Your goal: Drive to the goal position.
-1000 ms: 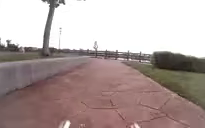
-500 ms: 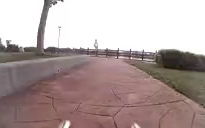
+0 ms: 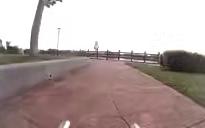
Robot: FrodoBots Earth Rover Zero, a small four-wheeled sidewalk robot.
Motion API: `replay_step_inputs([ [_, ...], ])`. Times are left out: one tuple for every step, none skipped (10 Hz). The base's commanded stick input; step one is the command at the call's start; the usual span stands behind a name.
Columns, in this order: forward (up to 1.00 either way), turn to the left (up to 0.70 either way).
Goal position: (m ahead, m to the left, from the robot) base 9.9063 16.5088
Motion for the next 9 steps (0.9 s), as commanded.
replay_step_inputs([
  [1.00, 0.00],
  [1.00, 0.00],
  [1.00, 0.00],
  [1.00, 0.00],
  [1.00, 0.00],
  [1.00, 0.00],
  [1.00, 0.00],
  [1.00, 0.00],
  [1.00, 0.00],
])
